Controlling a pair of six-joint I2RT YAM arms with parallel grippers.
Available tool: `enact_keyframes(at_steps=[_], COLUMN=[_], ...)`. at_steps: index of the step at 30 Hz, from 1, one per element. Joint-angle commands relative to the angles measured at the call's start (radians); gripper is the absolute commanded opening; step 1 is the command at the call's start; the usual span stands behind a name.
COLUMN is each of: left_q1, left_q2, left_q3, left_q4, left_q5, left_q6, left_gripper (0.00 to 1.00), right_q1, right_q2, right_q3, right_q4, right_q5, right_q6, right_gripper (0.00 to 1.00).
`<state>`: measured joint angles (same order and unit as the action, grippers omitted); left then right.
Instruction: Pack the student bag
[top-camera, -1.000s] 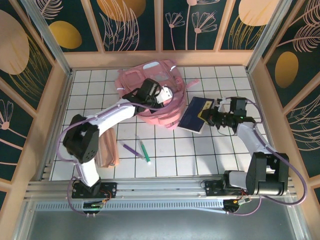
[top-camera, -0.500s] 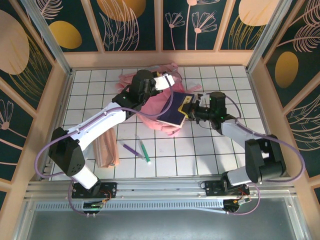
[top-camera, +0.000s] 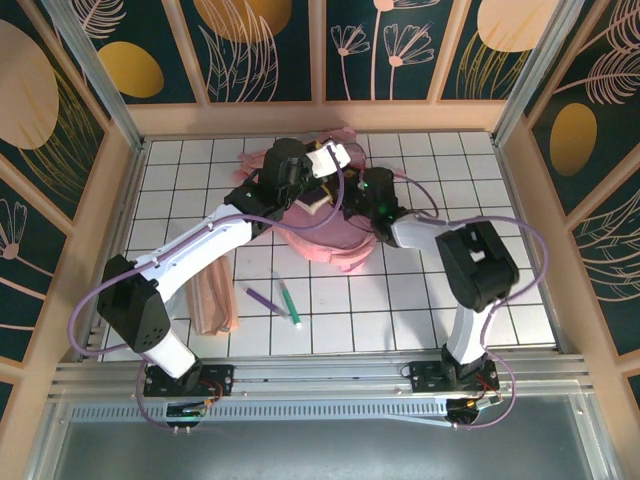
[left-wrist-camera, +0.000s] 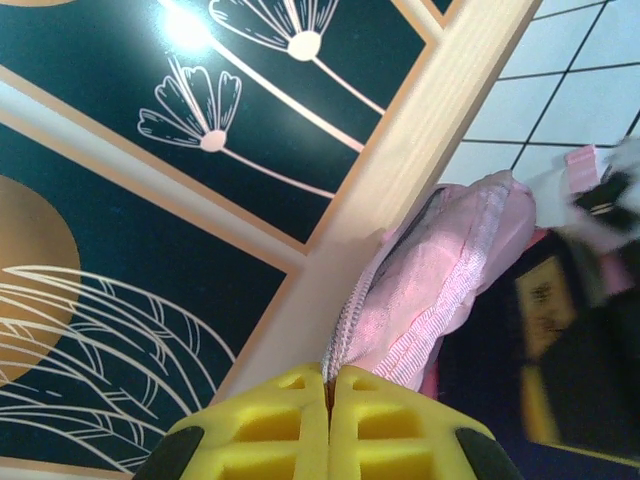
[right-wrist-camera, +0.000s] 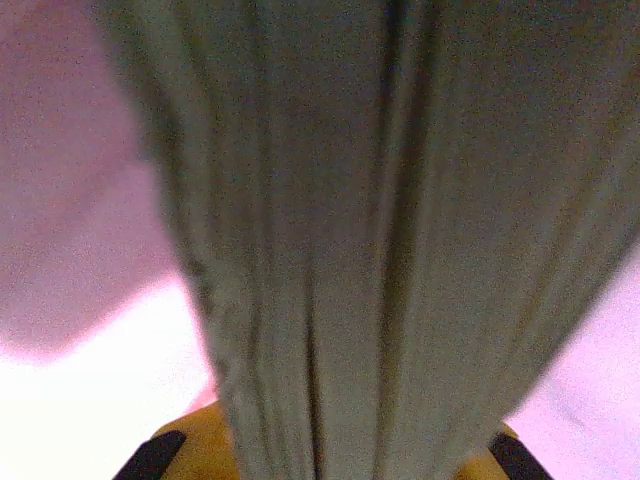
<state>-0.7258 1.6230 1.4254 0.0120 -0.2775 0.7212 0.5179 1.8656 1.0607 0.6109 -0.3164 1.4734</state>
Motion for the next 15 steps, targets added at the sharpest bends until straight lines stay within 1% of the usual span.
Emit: enact_keyframes(at_steps=[1,3,5,7,9,10,11,12,13,14,15], left_q1=[-0.009,-0.009,-0.009,-0.009,-0.005,-0.002,-0.002,0.001,0.001,0.0,0.002], left_q2=[-0.014,-0.011,-0.006,0.001,0.019,0.03,0.04,0.046,0.049,0.049,0.048], left_q3=[0.061,0.065,0.073,0.081,0.1,0.11,0.118,0.121,0.121,0.116,0.109], left_q4=[0.142,0.148,0.141,0.139,0.131,0.12,0.108,0.1,0.095,0.099,0.106], left_q5=[0.024,0.013,0.015,0.011,-0.015,-0.018,-0.014,-0.005,0.007,0.015,0.019], left_q6=[-0.047,-0.058,-0.08,-0.109,-0.158,-0.174,-0.193,-0.202,-0.21,-0.226,-0.237], left_gripper=[0.0,0.0,0.0,0.0,0.0,0.0,0.0,0.0,0.0,0.0,0.0], right_q1=[0.021,0.024,0.024,0.046,0.058,0.062,0.068,0.073,0.074,0.078,0.084], right_q2=[0.115,0.198,0.278,0.369,0.443,0.463,0.482,0.503,0.52,0.536,0.542], right_q3=[0.131,0.211,0.278,0.379,0.466,0.487,0.508,0.543,0.579,0.614,0.618], right_q4=[0.076,0.048,0.033,0.002,-0.008,0.005,0.026,0.025,0.0,-0.014,-0.007], right_q5=[0.186,0.269,0.327,0.345,0.345,0.344,0.343,0.338,0.338,0.306,0.304], right_q6=[0.036,0.01,0.024,0.037,0.047,0.054,0.052,0.039,0.025,0.012,0.013], right_gripper=[0.0,0.0,0.0,0.06,0.15,0.18,0.19,0.19,0.16,0.11,0.09])
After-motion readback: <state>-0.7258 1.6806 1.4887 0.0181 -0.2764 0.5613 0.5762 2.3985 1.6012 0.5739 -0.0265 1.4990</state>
